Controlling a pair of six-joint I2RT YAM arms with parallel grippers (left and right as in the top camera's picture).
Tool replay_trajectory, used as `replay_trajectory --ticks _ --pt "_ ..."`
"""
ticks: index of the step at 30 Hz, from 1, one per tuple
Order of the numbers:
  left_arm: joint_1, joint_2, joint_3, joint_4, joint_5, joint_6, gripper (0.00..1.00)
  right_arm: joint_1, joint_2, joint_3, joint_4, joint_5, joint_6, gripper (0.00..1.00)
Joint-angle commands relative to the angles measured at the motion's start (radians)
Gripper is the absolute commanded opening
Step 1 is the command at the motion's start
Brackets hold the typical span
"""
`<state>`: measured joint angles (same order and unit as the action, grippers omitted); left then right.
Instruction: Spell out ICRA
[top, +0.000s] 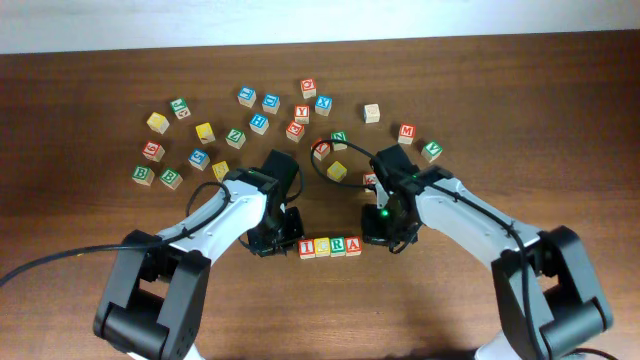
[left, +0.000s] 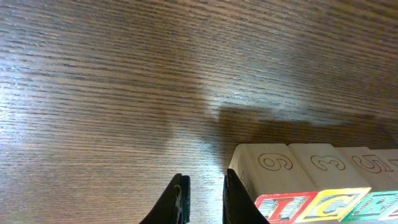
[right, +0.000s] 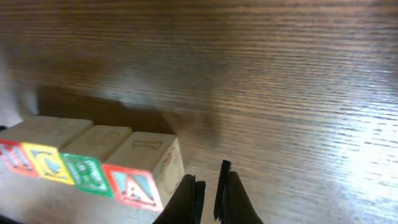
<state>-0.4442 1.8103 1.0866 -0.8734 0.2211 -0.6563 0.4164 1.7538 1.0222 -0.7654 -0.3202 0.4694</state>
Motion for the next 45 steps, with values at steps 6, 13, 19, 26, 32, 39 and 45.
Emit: replay_trajectory --ticks 6,13,19,26,32,39,45 --pt "-0.003 0.009 0.008 -0.039 0.011 -0.013 0.11 0.011 0.067 -0.014 0.004 -0.052 0.011 0.04" --pt "-0.003 0.009 0.006 -0.032 0.011 -0.013 0.11 0.055 0.067 -0.014 0.022 -0.054 0.023 0.04" --pt "-0.003 0.009 0.006 -0.008 0.011 -0.013 0.11 0.063 0.067 -0.014 0.032 -0.055 0.045 0.04" --pt "-0.003 0.009 0.006 0.025 0.011 -0.008 0.12 0.063 0.067 -0.014 0.032 -0.055 0.045 0.04" --pt "-0.003 0.009 0.006 0.028 0.011 -0.005 0.12 0.063 0.067 -0.014 0.058 -0.054 0.04 0.04" --pt "-0.003 0.009 0.006 0.024 -0.01 -0.005 0.12 0.063 0.067 -0.014 0.079 -0.054 0.036 0.05" --pt "-0.003 0.009 0.006 0.026 -0.011 -0.002 0.12 0.063 0.067 -0.014 0.073 -0.054 0.037 0.04"
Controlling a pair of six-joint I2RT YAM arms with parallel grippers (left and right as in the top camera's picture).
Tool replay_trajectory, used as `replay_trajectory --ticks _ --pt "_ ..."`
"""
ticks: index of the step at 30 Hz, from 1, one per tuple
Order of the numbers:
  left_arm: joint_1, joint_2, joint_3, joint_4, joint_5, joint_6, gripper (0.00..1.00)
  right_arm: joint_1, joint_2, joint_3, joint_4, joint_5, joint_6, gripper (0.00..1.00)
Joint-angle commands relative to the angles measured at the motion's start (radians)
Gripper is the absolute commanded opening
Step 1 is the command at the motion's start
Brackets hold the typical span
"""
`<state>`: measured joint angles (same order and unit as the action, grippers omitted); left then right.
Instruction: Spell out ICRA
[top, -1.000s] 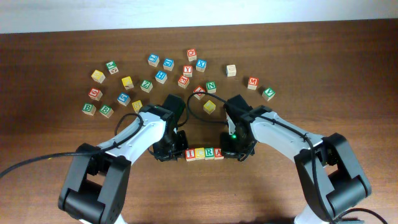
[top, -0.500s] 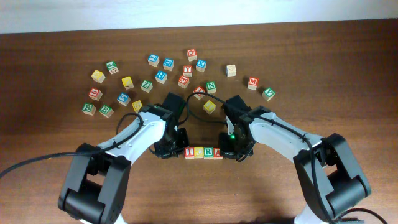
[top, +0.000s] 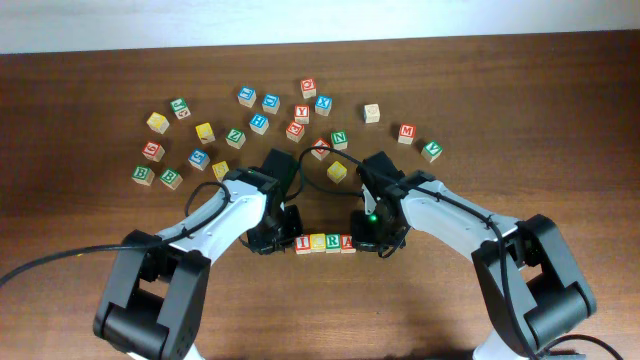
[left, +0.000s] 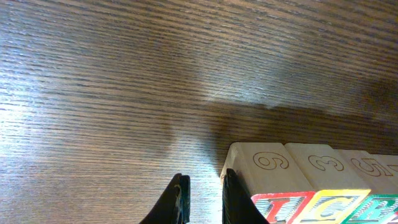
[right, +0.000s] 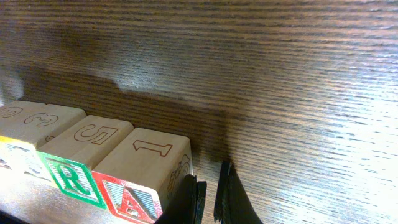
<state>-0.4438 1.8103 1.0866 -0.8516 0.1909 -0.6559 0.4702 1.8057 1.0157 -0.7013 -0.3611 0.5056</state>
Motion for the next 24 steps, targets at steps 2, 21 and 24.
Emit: replay_trajectory --ticks 2,21,24 --pt "-0.003 0.009 0.006 0.007 0.019 -0.003 0.12 0.01 0.015 -0.008 0.009 -0.013 0.001 0.04" --pt "0.074 0.009 0.047 -0.098 -0.069 0.017 0.01 -0.068 -0.039 0.114 -0.223 0.175 0.0 0.04" --pt "0.097 0.009 0.1 -0.175 -0.085 0.02 0.0 -0.081 -0.098 0.156 -0.3 0.208 -0.008 0.04"
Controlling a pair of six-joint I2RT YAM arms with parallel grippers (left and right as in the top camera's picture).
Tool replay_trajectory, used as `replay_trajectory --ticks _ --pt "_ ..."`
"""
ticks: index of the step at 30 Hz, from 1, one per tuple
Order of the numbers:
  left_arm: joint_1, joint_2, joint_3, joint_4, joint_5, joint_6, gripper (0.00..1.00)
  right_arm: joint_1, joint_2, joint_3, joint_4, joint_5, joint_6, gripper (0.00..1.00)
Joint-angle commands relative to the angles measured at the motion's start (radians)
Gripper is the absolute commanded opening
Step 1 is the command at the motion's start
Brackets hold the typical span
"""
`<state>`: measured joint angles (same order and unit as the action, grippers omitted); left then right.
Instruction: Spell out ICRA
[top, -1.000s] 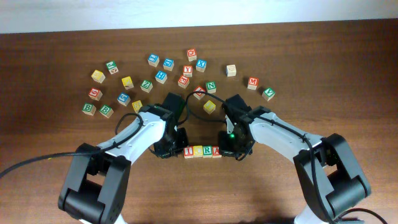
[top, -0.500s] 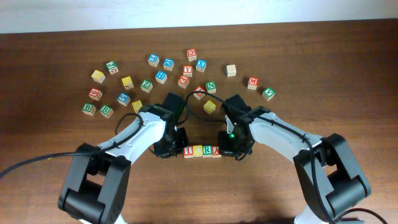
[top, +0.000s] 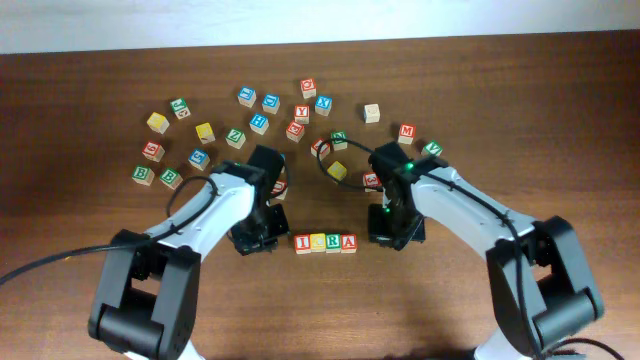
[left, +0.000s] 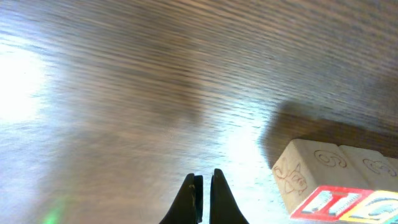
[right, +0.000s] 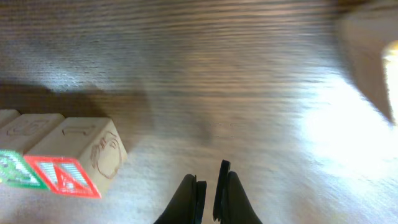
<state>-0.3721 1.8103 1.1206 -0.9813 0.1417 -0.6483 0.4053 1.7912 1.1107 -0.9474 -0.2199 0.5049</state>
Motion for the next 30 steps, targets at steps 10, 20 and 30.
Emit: replay_trajectory --ticks 10,20,30 --pt "0.028 -0.138 0.184 -0.175 -0.131 0.024 0.0 -0.013 -0.629 0.103 -0.341 0.151 -0.018 0.44" --pt "0.028 -0.278 0.184 -0.171 -0.322 0.024 0.99 -0.013 -0.954 0.103 -0.387 0.169 0.035 0.99" --pt "0.028 -0.278 0.184 -0.172 -0.311 0.024 0.99 -0.013 -0.929 0.103 -0.403 0.169 0.035 0.98"
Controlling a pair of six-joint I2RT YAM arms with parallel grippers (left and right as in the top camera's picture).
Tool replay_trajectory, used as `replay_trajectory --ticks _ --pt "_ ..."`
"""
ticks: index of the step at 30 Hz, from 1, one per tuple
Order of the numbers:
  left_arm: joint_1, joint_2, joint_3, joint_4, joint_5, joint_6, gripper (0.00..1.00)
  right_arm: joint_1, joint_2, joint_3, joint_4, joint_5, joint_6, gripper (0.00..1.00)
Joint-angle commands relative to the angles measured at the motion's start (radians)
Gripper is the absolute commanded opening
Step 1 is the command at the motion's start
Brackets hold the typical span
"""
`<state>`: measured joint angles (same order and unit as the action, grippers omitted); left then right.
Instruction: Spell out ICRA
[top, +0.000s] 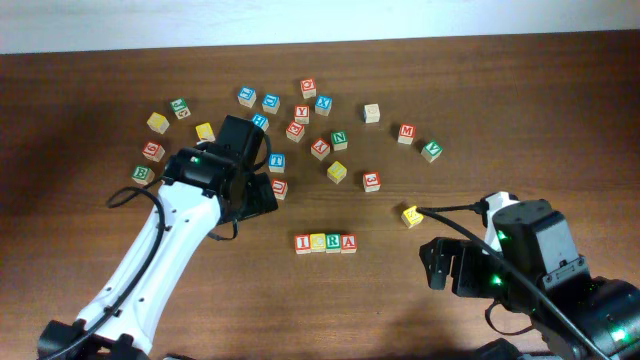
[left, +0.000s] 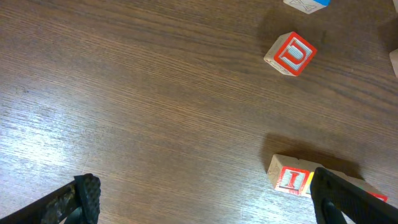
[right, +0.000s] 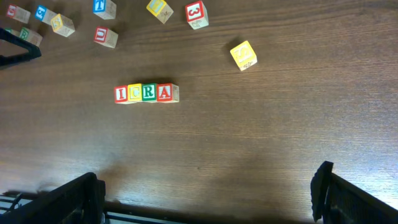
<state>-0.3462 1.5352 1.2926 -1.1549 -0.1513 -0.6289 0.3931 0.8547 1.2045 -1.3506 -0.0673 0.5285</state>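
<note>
Four letter blocks stand side by side as a row reading I C R A (top: 325, 242) on the wooden table, also in the right wrist view as the row (right: 147, 93). Only its I block (left: 290, 180) shows in the left wrist view. My left gripper (top: 263, 195) hangs open behind and left of the row, fingers (left: 84, 194) spread wide with nothing between them. My right gripper (top: 440, 268) is open too, high and to the front right of the row, holding nothing.
Several loose letter blocks (top: 300, 112) lie scattered across the back of the table. A red U block (left: 291, 53) sits behind the row, a red 3 block (top: 371, 181) to its back right, and a yellow block (top: 410, 215) to its right.
Both grippers were shut and low on the table, a little off the row's two ends. Now both are open wide, lifted and farther away: left to the back left, right to the front right.
The shut grippers first flanked the ICRA row, one at each end. Then they stood against the I and A blocks with the row tight. Then they were apart from the ends, still shut. Now they are open and away, and the row stands alone.
</note>
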Motion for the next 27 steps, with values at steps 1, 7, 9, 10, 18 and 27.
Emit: replay_trajectory --ticks 1,7,9,10,18,27 --pt "0.002 -0.003 0.012 0.002 -0.018 0.004 0.99 -0.001 0.012 0.01 0.0 0.016 0.011 0.98" --pt "0.002 -0.003 0.012 0.002 -0.018 0.004 0.99 -0.001 0.055 0.01 0.0 0.017 0.011 0.98" --pt "0.002 -0.003 0.012 0.002 -0.018 0.004 0.99 -0.003 0.062 0.009 0.006 0.021 0.011 0.98" --pt "0.002 -0.003 0.012 0.002 -0.018 0.004 0.99 -0.003 0.061 0.007 0.016 0.025 0.011 0.98" --pt "0.002 -0.003 0.012 0.002 -0.018 0.004 0.99 -0.206 -0.172 -0.134 0.188 0.016 -0.138 0.98" --pt "0.002 -0.003 0.012 0.002 -0.019 0.004 0.99 -0.385 -0.526 -0.421 0.489 0.012 -0.272 0.98"
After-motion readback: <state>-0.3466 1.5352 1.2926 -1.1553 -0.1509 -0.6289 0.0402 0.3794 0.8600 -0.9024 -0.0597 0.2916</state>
